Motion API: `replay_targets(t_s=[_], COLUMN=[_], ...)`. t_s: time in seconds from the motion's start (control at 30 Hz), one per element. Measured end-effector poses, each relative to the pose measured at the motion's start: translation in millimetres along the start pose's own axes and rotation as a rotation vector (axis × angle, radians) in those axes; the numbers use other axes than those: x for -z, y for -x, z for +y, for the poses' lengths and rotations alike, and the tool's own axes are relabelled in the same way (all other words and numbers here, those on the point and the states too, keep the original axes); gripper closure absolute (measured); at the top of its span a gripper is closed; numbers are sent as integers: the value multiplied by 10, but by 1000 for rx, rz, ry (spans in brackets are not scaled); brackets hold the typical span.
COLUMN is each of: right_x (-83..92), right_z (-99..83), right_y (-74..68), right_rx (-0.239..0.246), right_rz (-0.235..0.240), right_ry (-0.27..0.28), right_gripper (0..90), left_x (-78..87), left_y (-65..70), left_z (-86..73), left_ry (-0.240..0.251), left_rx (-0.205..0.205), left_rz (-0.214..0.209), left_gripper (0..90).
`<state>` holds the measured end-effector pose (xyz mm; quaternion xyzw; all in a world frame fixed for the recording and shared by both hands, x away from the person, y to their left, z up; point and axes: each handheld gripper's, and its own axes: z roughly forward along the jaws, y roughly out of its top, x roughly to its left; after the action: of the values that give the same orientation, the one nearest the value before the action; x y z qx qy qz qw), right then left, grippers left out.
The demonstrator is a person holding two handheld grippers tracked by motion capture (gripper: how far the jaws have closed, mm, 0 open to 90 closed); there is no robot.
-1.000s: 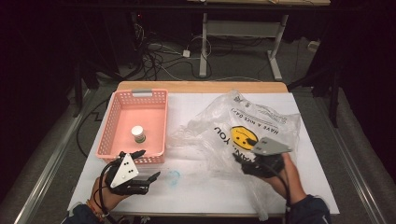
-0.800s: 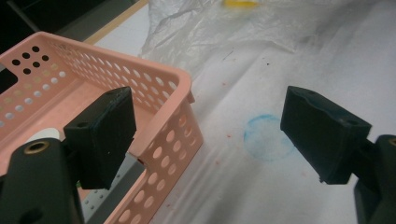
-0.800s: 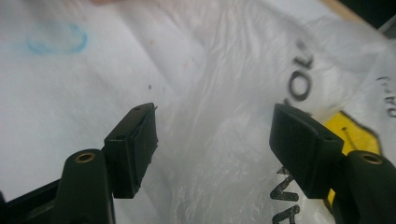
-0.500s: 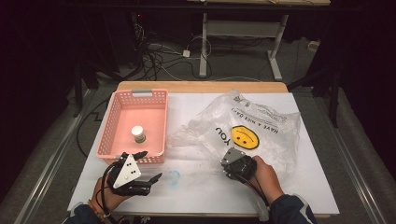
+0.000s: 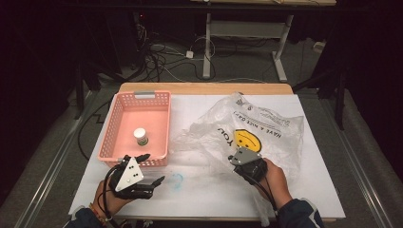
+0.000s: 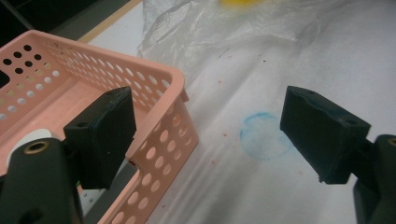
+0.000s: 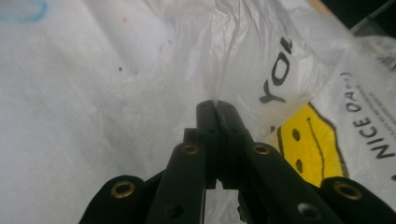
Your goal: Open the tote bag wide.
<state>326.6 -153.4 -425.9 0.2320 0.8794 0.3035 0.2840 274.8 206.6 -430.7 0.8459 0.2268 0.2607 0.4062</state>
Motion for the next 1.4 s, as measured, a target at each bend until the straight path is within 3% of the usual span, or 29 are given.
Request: replay_targets(t_s=[0.3,0.33,0.43,0.63,0.8,0.9,0.97,1.07,1.13,1.3,1.4], right_x=[259,308,348,440,460,470,471,472,474,474,485], right_z=[94,120,150,211,224,221,221,222,226,233,237], right_y=[118,147,183,233,233,238,239,239,237,239,251], right_rx=[-61,-77,-94,-129,-130,-136,-135,-136,-135,-134,-139], right_rz=[-63,-87,-88,-134,-149,-155,-158,-157,-160,-154,-156], right_ry=[130,162,185,243,257,262,262,264,266,266,271], right_gripper=[900,900,900,900,900,900,900,900,900,900,900], left_x=[2,2,2,33,147,211,215,146,42,-281,-498], left_y=[-16,-19,-41,-139,-340,-520,-703,-906,-1024,-1245,-1351], left_z=[6,9,32,117,167,156,139,133,164,267,292], left_ry=[2,3,7,25,20,8,-32,-87,-161,-305,-408], left_rx=[3,5,11,23,37,79,109,151,169,151,171], left_rz=[4,4,10,46,104,131,152,145,135,110,93], left_gripper=[176,176,176,176,173,173,172,171,174,175,177])
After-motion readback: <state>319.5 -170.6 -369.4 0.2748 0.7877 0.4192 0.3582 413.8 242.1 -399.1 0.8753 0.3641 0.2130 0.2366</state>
